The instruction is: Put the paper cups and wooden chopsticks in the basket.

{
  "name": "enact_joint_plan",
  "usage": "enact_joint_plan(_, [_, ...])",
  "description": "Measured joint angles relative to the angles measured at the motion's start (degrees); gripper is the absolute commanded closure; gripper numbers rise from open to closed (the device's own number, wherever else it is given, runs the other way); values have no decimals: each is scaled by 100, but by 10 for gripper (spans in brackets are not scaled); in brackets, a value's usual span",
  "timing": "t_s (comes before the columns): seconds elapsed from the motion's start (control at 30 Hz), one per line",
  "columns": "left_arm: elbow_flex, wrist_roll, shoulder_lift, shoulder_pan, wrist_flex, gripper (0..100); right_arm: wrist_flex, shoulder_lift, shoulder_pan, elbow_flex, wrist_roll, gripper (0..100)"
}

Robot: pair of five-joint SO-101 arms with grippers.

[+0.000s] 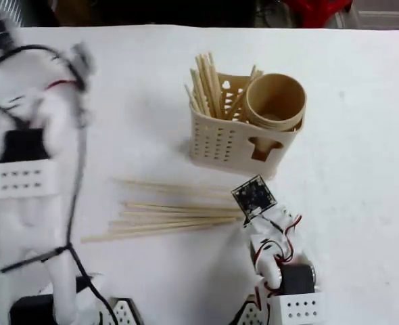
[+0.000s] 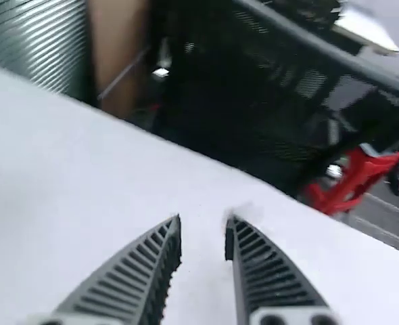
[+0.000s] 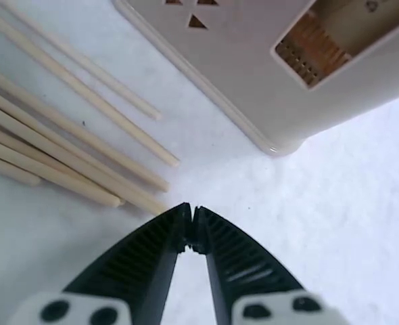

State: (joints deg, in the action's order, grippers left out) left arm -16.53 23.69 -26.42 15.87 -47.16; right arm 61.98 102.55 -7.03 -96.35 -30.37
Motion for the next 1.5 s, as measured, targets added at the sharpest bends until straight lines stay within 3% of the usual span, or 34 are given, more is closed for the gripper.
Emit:
enact_joint_plan(0.13, [-905, -466, 0, 791, -264, 874, 26, 0, 0, 88, -114, 981])
enact_joint_plan(0.23, [-1785, -721, 0, 923, -132, 874, 369, 0, 9, 281, -563, 981])
enact_joint_plan(0.5, [-3692, -888, 0, 1081, 1837, 876, 967, 0, -229, 510, -1521, 980])
enact_joint_plan(0.7, [-3982, -1240, 0, 1160, 2418, 876, 1222, -176, -484, 1705, -1618, 980])
enact_joint_plan(0.83, [-3982, -1240, 185, 1371, 2699, 876, 1248, -1486, -1029, 2593, -1547, 980])
enact_joint_plan(1.0, [-3314, -1240, 1389, 2127, 2752, 876, 1204, -3974, -2224, 3921, -1310, 980])
enact_joint_plan(1.27, [-1908, -1240, 3024, 2453, 1899, 876, 369, -6945, -4264, 4958, -1240, 867])
enact_joint_plan(1.5, [-1793, -1240, 3077, 2347, 1785, 876, -1020, -8712, -4448, 4826, -1521, 883])
